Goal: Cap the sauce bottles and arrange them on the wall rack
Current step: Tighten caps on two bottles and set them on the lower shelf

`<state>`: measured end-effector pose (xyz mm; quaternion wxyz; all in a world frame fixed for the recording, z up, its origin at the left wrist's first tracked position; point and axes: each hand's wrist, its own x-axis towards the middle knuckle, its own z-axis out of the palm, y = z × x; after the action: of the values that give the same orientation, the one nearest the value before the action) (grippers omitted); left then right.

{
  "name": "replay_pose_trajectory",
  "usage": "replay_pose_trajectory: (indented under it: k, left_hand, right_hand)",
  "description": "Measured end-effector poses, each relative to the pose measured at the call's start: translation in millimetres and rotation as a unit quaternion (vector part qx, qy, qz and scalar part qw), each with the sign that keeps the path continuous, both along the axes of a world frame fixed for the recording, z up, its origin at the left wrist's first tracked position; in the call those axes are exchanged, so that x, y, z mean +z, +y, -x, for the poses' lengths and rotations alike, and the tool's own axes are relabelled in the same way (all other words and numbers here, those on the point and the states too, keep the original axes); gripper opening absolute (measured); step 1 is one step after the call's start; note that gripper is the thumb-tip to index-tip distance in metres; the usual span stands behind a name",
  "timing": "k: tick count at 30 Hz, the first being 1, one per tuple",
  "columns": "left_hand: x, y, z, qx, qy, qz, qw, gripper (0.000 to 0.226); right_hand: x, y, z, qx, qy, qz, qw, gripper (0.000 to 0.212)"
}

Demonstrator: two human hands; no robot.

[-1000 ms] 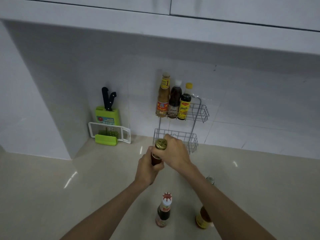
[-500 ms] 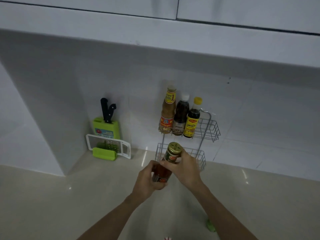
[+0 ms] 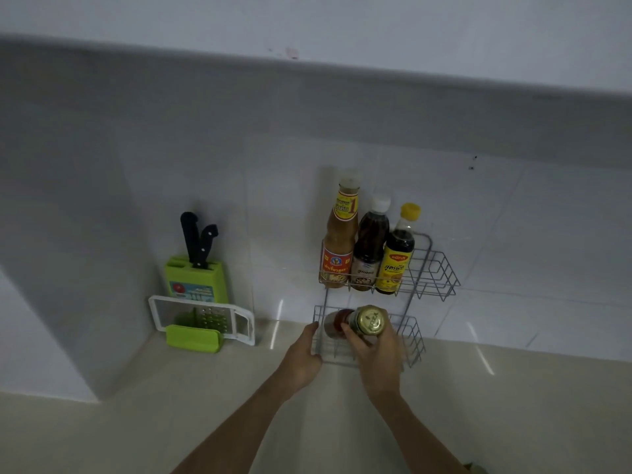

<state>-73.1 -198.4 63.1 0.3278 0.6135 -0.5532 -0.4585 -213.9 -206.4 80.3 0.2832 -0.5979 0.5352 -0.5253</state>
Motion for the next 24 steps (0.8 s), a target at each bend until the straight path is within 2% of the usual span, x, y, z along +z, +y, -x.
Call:
replay_pose_trajectory:
  k: [5, 10, 19, 24]
  left_hand:
    - [-19, -17, -5, 0.036, 0.035, -0.061, 0.997, 0.077]
    - [-36, -22, -10, 0.029, 0.073, -0.112, 0.991, 0.082]
    - [-51, -33, -16, 0.011, 0.116, -0.136, 0.984, 0.088]
    - [-52, -36, -19, -0.006, 0.114, -0.134, 0.984, 0.085]
  right_hand:
    - [-12, -20, -7, -0.004, 0.015, -0.016, 1.0, 0.029]
    - [-33, -41, -11, -0.011, 0.054, -0.06, 0.997, 0.032]
    - [-36, -79, -28, -0.019, 0.186, -0.092, 0.978, 0.049]
    - [-31, -96, -30, 0.001, 0.228, -0.115, 0.967, 0.047]
